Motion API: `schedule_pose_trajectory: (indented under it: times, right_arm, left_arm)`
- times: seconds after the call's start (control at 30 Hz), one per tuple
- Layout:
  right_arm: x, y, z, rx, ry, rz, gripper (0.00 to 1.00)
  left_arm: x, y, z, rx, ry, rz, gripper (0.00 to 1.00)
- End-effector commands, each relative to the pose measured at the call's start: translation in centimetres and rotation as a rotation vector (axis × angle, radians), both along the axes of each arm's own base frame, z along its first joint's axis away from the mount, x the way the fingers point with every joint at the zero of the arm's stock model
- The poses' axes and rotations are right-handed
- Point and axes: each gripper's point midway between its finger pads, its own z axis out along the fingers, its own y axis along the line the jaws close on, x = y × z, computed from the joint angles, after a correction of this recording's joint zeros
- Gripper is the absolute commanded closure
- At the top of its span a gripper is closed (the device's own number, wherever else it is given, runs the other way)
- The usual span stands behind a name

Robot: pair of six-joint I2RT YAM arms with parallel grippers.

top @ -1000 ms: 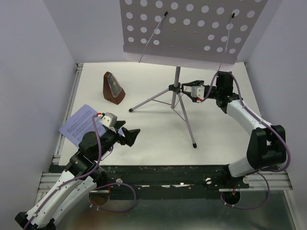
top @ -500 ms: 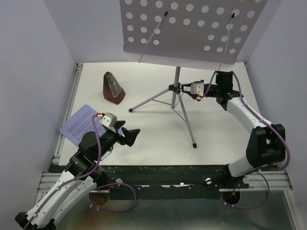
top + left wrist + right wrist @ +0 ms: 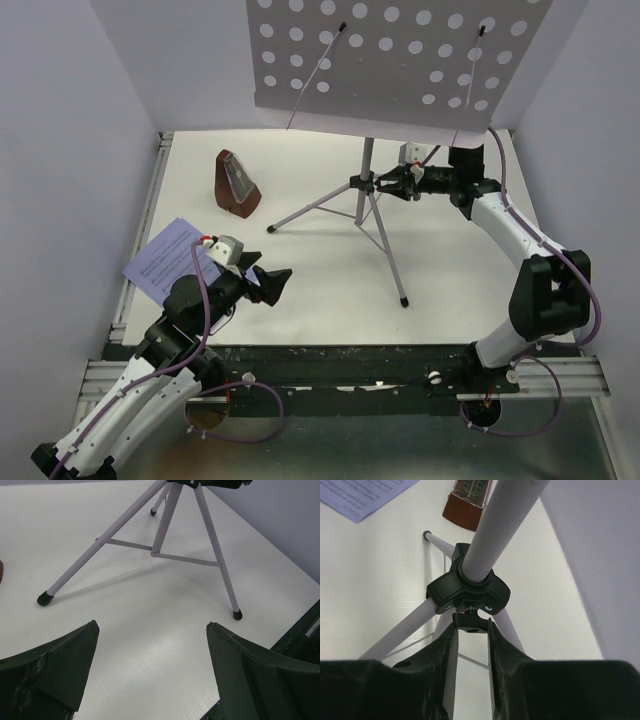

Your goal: Set up the instrument practice props

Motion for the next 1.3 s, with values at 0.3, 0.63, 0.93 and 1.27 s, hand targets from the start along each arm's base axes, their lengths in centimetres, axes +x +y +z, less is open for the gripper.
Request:
schedule_pose_trajectory:
  times: [0.3, 0.63, 0.93, 1.27]
  right_arm:
    - [-0.2, 1.8, -0.9, 0.190, 0.505, -0.057, 1.00]
    - [0.7, 1.3, -0.9, 0.279, 0.784, -0.125, 1.00]
    - [-0.1, 1.2, -0.7, 0.274, 0.772, -0.128, 0.89]
    - [-2.2, -4.6, -0.7, 0.145, 0.600, -0.323, 0.16]
  left_arm:
    - [-0.5, 0.3, 1.0, -0.032, -0.028, -0.002, 0.01]
    - [-0.9, 0.8, 1.0, -0.045, -0.036, 0.004, 0.01]
    - [-1.3, 0.7, 1.1, -0.047, -0.030, -0.007, 0.01]
    - [-0.8, 1.5, -0.6, -0.002, 0.193, 0.082, 0.01]
